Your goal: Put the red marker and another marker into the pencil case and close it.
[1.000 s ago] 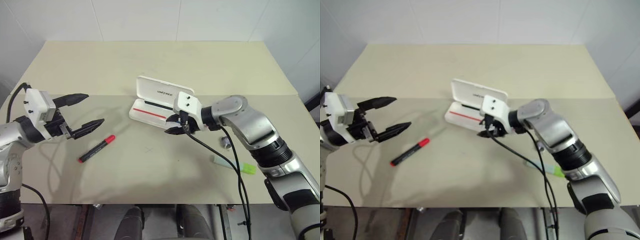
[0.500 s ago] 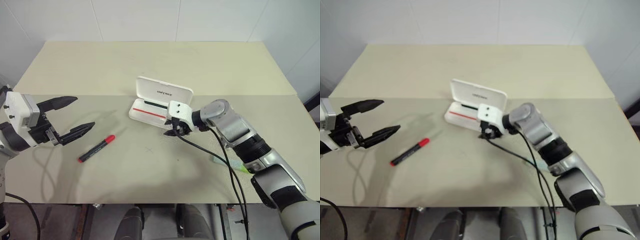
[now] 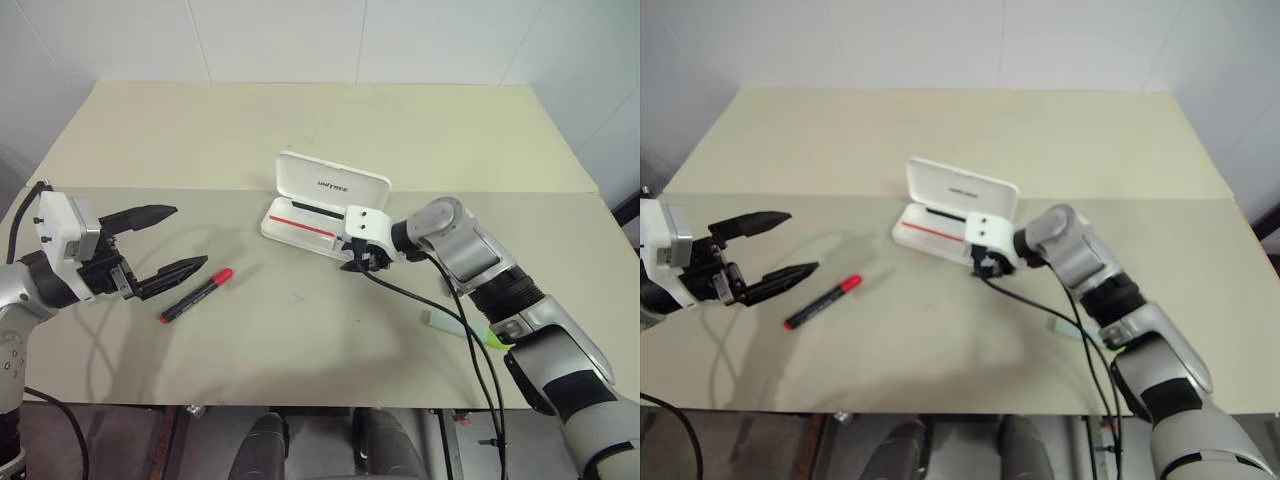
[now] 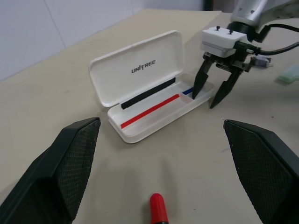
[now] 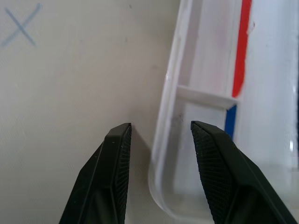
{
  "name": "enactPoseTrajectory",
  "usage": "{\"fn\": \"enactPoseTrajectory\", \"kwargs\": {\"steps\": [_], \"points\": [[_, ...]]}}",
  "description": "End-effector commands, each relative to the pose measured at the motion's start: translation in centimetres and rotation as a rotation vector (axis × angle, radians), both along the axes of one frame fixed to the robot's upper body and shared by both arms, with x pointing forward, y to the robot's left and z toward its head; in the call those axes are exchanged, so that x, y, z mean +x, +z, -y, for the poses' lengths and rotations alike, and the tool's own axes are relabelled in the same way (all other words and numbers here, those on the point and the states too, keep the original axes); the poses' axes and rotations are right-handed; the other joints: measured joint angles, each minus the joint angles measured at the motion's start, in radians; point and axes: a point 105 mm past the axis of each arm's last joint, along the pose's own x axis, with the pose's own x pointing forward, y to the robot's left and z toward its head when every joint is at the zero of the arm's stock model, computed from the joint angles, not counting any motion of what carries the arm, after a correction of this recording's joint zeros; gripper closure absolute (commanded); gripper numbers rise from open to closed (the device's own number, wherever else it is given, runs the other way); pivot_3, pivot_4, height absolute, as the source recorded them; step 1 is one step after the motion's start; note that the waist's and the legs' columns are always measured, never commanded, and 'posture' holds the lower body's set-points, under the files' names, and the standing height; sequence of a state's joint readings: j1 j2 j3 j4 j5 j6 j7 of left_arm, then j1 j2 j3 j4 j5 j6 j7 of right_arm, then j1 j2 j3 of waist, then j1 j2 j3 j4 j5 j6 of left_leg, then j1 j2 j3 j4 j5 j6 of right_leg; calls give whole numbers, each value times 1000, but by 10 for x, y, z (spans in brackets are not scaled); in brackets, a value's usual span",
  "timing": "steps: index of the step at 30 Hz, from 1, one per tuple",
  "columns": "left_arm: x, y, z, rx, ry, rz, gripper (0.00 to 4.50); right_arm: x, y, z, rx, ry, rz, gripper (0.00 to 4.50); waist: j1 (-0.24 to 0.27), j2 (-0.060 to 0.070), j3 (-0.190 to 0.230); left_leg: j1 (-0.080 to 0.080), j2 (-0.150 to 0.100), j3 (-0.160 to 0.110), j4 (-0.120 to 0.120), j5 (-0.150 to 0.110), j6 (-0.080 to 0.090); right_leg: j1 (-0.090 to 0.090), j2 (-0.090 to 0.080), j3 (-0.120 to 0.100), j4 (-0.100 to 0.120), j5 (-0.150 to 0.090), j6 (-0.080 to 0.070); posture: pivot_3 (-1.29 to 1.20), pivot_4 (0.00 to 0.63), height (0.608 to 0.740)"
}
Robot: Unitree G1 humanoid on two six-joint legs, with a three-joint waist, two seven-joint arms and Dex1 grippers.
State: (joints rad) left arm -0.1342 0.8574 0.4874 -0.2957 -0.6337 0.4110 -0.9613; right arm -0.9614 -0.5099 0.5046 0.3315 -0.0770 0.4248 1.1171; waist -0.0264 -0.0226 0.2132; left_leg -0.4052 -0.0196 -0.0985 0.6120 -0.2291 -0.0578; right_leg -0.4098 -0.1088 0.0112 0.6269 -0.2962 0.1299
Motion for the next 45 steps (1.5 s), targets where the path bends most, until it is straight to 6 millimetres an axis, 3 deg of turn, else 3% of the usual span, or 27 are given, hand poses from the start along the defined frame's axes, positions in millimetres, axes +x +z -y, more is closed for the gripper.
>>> {"fn": "enactPoseTrajectory", "kwargs": {"steps": [1,4,5,11,20,33,39,45], "points": [[1,8,1,-12,-25,22,0,2,5,15,-58,-10,49,3237,-1,0,0,0,0,0,0,0,0,0,0,0,0,0,0,0,150,740],[3,9,1,-10,-34,19,0,3,5,19,-67,-22,57,4307,-2,0,0,0,0,0,0,0,0,0,0,0,0,0,0,0,150,740],[3,9,1,-9,-36,18,0,3,5,20,-67,-23,58,4459,-2,-1,0,0,0,0,0,0,0,0,0,0,0,0,0,0,150,740],[4,6,3,-8,-58,-6,0,-3,6,23,-52,15,47,4459,-1,-1,0,1,0,0,0,0,0,0,0,0,0,1,0,0,150,740],[-12,-1,-3,17,-98,-99,0,-46,1,42,-95,243,-1,4459,-1,-1,0,0,0,1,-1,-1,1,0,0,0,-2,0,0,0,150,740],[-43,-24,15,32,-223,-240,0,-87,-12,51,-130,447,-3,4459,-1,-1,0,1,1,1,0,-1,0,1,0,0,-1,-1,-1,0,150,740],[-46,-27,24,30,-250,-255,0,-86,-22,51,-172,401,10,4459,-1,-1,0,1,2,1,0,-1,0,1,0,0,-1,-1,-1,0,150,740],[-45,-25,28,31,-259,-252,0,-86,-22,36,-189,361,3,4459,-3,-2,-1,2,3,1,1,0,0,2,2,1,-1,0,-3,0,150,740]]}}
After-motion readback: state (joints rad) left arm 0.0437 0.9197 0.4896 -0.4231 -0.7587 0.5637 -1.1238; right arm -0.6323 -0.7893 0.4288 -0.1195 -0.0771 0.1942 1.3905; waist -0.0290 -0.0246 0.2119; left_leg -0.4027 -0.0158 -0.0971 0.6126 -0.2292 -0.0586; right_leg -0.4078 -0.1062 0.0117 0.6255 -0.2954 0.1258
